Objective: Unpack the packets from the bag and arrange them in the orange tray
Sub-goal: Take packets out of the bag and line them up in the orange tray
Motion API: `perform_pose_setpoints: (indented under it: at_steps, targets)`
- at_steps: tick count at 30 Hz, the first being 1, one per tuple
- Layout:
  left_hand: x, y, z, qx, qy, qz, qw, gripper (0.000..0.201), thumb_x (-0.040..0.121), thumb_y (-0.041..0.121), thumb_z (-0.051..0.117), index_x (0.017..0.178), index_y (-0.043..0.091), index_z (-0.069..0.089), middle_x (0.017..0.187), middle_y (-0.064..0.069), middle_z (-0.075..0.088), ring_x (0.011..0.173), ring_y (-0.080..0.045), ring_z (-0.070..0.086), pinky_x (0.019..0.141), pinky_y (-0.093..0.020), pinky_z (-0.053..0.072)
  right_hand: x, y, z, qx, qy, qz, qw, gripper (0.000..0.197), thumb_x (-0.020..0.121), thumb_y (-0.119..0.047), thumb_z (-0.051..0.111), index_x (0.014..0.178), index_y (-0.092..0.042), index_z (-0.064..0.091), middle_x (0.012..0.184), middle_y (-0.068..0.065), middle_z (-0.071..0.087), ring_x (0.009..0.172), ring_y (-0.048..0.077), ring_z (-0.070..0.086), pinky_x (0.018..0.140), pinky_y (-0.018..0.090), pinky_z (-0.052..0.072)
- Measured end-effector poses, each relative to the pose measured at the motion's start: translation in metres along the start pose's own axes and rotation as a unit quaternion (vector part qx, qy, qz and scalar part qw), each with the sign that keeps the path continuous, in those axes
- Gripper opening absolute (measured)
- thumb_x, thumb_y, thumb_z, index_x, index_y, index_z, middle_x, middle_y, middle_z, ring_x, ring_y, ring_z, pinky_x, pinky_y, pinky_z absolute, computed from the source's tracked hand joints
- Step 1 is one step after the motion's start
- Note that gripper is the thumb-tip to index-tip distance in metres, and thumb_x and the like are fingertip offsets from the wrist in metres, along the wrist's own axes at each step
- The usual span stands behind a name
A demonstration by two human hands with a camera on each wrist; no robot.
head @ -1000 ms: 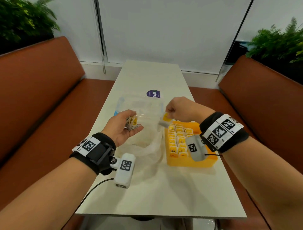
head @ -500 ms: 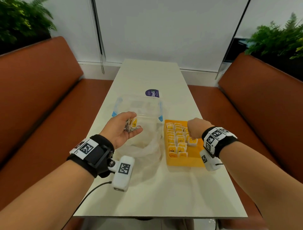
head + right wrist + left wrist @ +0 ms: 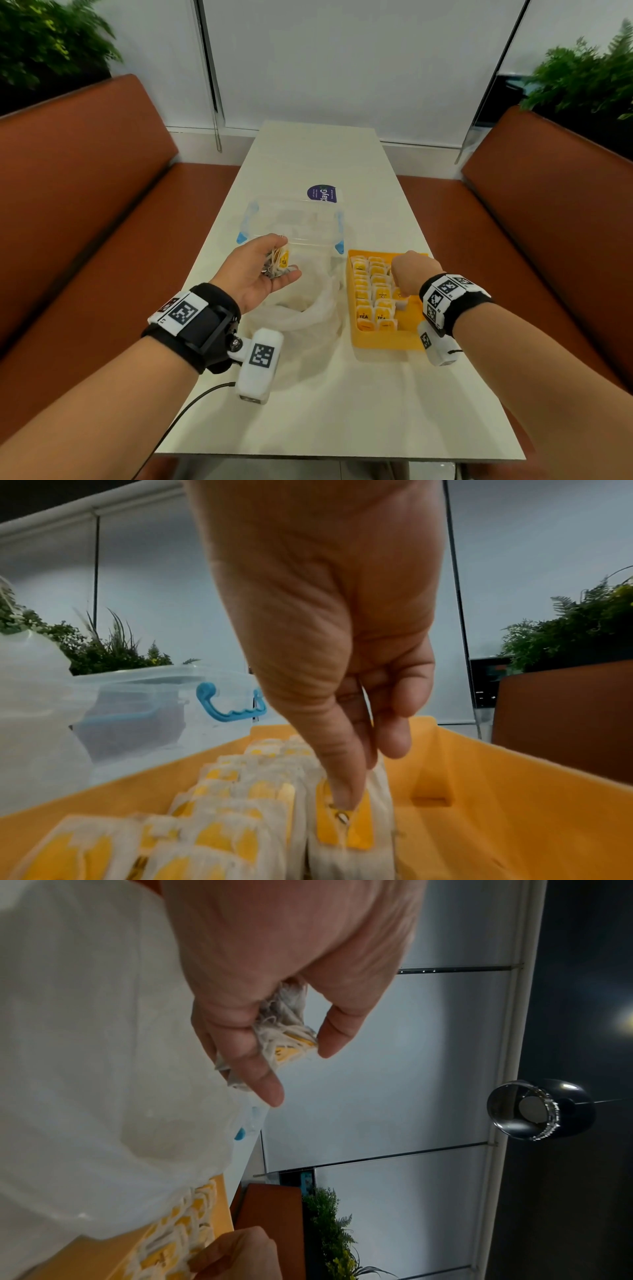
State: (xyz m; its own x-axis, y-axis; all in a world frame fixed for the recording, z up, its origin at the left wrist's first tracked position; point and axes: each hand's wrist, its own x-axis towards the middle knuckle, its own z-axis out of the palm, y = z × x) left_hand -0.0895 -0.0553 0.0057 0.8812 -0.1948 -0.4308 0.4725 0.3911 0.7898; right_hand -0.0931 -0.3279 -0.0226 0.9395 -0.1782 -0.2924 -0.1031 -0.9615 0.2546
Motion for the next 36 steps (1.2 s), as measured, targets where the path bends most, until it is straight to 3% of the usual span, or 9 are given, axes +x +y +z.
perform_pose_setpoints:
  at_steps: [7,12,15,19,22,25,28,32,36]
  targets:
    - [-0.004,0.001,0.001,-0.017,-0.022,-0.015,0.999,0.019,0.092,0.016,0.055,0.105,0.004,0.062,0.097,-0.017,0.059,0.084,-0.036,0.061,0.058,-0.038,0.058,-0.012,-0.025,-0.053,0.143,0.123,-0.066,0.980,0.025,0.081,-0.033,0.068,0.092,-0.011,0.067,0.093,0.007,0.068,0.085,0.026,0.064,0.075,0.033,0.053]
    - [-0.011,0.001,0.006,-0.019,-0.032,-0.014,0.999,0.020,0.095,0.013,0.051,0.106,0.003,0.065,0.095,-0.017,0.057,0.084,-0.038,0.063,0.063,-0.041,0.061,-0.038,-0.076,-0.094,0.309,0.188,-0.266,0.893,0.030,0.082,-0.018,0.072,0.111,-0.014,0.067,0.096,-0.002,0.062,0.066,-0.004,0.051,0.070,0.015,0.037]
    - [-0.014,0.004,0.004,-0.030,-0.051,-0.020,0.998,0.019,0.095,0.016,0.050,0.100,0.004,0.064,0.093,-0.017,0.061,0.086,-0.039,0.063,0.066,-0.041,0.061,-0.040,-0.097,-0.100,0.317,0.172,-0.309,0.880,0.033,0.075,-0.015,0.077,0.107,-0.014,0.067,0.095,0.000,0.062,0.061,-0.008,0.047,0.063,0.012,0.039]
    - [-0.018,0.008,-0.001,-0.065,-0.088,-0.007,0.994,0.018,0.090,0.021,0.059,0.098,0.006,0.062,0.094,-0.015,0.062,0.095,-0.036,0.061,0.065,-0.037,0.060,-0.037,-0.109,-0.098,0.354,0.154,-0.269,0.883,0.045,0.070,-0.014,0.081,0.107,-0.013,0.057,0.092,0.005,0.065,0.071,0.012,0.057,0.064,0.022,0.046]
    - [-0.020,0.008,-0.004,-0.032,-0.101,0.021,0.994,0.018,0.088,0.005,0.061,0.105,0.009,0.059,0.097,-0.014,0.063,0.097,-0.033,0.064,0.067,-0.032,0.060,-0.039,-0.112,-0.094,0.406,0.140,-0.262,0.864,0.039,0.074,-0.011,0.077,0.103,-0.013,0.052,0.080,0.007,0.068,0.071,0.021,0.064,0.068,0.032,0.053]
    - [-0.019,0.008,-0.004,-0.043,-0.089,0.021,0.995,0.023,0.090,-0.002,0.055,0.110,0.009,0.056,0.099,-0.017,0.064,0.095,-0.034,0.065,0.060,-0.029,0.060,-0.039,-0.112,-0.094,0.429,0.132,-0.260,0.855,0.033,0.074,-0.008,0.076,0.096,-0.015,0.053,0.072,0.003,0.066,0.067,0.018,0.063,0.066,0.027,0.052]
    - [-0.021,0.007,-0.003,-0.042,-0.090,0.024,0.995,0.013,0.095,0.007,0.054,0.107,0.009,0.058,0.096,-0.015,0.067,0.090,-0.032,0.067,0.058,-0.028,0.059,-0.039,-0.113,-0.094,0.470,0.122,-0.250,0.838,0.029,0.071,-0.007,0.080,0.089,-0.014,0.058,0.069,-0.004,0.062,0.065,0.011,0.060,0.062,0.017,0.048]
    - [-0.021,0.004,-0.002,-0.035,-0.102,0.036,0.993,0.013,0.096,0.020,0.055,0.104,0.011,0.061,0.095,-0.012,0.069,0.089,-0.029,0.069,0.058,-0.028,0.058,-0.038,-0.111,-0.092,0.518,0.107,-0.235,0.816,0.029,0.068,-0.007,0.082,0.085,-0.014,0.061,0.065,-0.003,0.055,0.060,0.011,0.054,0.062,0.029,0.050]
    - [-0.019,0.005,-0.003,-0.045,-0.092,0.034,0.994,0.015,0.096,0.019,0.055,0.106,0.010,0.061,0.102,-0.014,0.067,0.097,-0.031,0.067,0.061,-0.029,0.059,-0.038,-0.108,-0.094,0.545,0.098,-0.215,0.804,0.023,0.074,-0.006,0.078,0.076,-0.019,0.058,0.062,-0.003,0.054,0.054,0.009,0.051,0.057,0.024,0.045]
